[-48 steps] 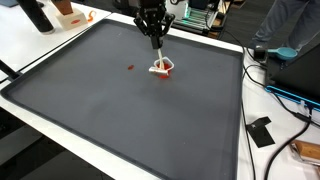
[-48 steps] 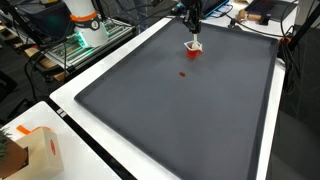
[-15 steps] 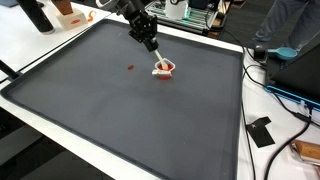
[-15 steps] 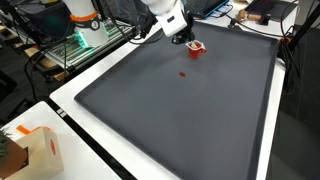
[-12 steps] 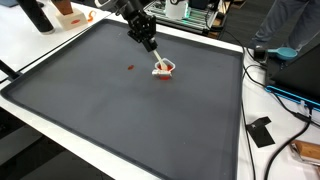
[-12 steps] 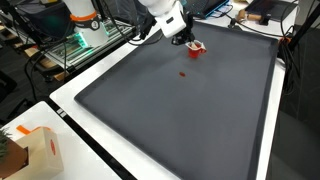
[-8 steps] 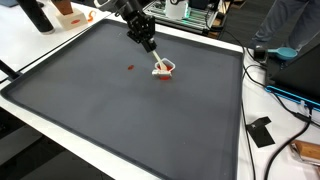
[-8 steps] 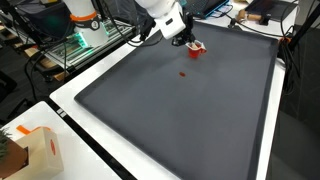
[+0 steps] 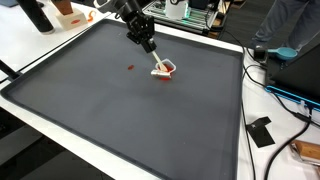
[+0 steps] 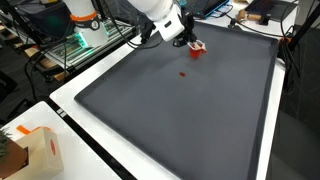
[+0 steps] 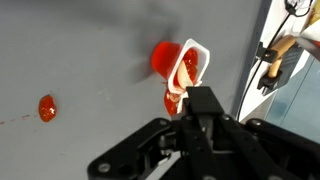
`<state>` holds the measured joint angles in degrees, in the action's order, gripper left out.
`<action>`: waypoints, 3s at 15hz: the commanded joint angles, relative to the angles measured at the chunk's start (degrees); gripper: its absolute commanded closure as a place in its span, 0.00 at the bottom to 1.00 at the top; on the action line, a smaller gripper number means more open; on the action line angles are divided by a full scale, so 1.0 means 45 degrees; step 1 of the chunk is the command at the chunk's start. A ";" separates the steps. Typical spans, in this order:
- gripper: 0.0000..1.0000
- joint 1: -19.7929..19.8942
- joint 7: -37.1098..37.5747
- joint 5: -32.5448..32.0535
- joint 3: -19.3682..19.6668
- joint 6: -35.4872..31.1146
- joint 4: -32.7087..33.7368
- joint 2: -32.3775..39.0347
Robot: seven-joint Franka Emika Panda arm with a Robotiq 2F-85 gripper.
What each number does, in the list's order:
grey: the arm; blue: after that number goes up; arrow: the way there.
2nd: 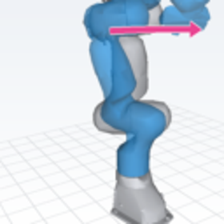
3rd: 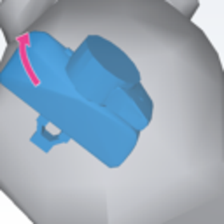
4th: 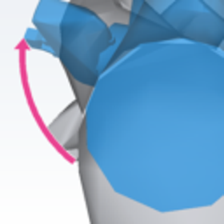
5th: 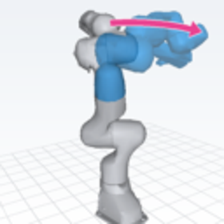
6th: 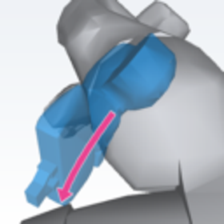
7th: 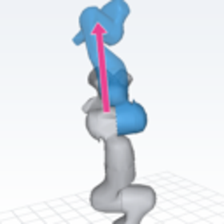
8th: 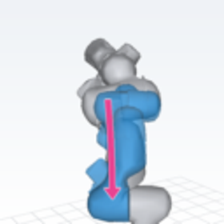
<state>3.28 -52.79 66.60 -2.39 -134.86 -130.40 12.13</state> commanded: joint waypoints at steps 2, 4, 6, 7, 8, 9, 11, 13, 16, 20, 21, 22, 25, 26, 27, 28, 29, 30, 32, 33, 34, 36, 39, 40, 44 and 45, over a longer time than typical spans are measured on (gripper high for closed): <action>0.97 0.0262 -0.0969 0.0922 0.0315 0.0980 0.0052 0.0259; 0.97 0.0395 -0.1193 0.1147 0.0479 0.1447 0.0044 0.0342; 0.97 0.0512 -0.1396 0.1321 0.0650 0.1897 0.0041 0.0450; 0.97 0.0568 -0.1479 0.1409 0.0741 0.2129 0.0050 0.0503; 0.97 0.0615 -0.1576 0.1490 0.0818 0.2352 0.0062 0.0553; 0.97 0.0666 -0.1708 0.1603 0.0880 0.2551 0.0077 0.0614; 0.97 0.0699 -0.1874 0.1726 0.0987 0.2791 0.0106 0.0718; 0.97 0.0619 -0.1899 0.1776 0.1057 0.2728 0.0134 0.0828; 0.97 0.0499 -0.1824 0.1740 0.1045 0.2494 0.0190 0.0945; 0.97 0.0413 -0.1928 0.1978 0.0989 0.2304 0.0388 0.1062; 0.97 0.0394 -0.1940 0.2034 0.0979 0.2272 0.0446 0.1116; 0.97 0.0372 -0.1943 0.2060 0.0977 0.2236 0.0480 0.1154; 0.97 0.0417 -0.1938 0.2090 0.0984 0.2574 0.0569 0.1351; 0.97 0.0459 -0.1990 0.2114 0.0985 0.2714 0.0605 0.1437; 0.97 0.0491 -0.2024 0.2135 0.0995 0.2802 0.0620 0.1508; 0.97 0.0510 -0.2011 0.2132 0.1002 0.2885 0.0646 0.1586; 0.97 0.0546 -0.2044 0.2184 0.1003 0.3001 0.0664 0.1660; 0.97 0.0580 -0.2070 0.2235 0.1008 0.3117 0.0694 0.1714; 0.97 0.0661 -0.2106 0.2347 0.1036 0.3492 0.0751 0.1826; 0.97 0.0683 -0.2094 0.2352 0.1059 0.3629 0.0776 0.1882; 0.97 0.0715 -0.2019 0.2357 0.1093 0.3791 0.0780 0.1929; 0.97 0.0767 -0.1855 0.2368 0.1185 0.4048 0.0777 0.2019; 0.97 0.0823 -0.1650 0.2452 0.1355 0.4149 0.0766 0.2147; 0.97 0.0843 -0.1598 0.2513 0.1403 0.4154 0.0767 0.2181; 0.97 0.0948 -0.1224 0.2832 0.1494 0.4504 0.0807 0.2303; 0.97 0.0947 -0.1067 0.2868 0.1515 0.4555 0.0816 0.2330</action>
<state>7.13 -59.26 77.73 3.90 -116.43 -127.33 21.56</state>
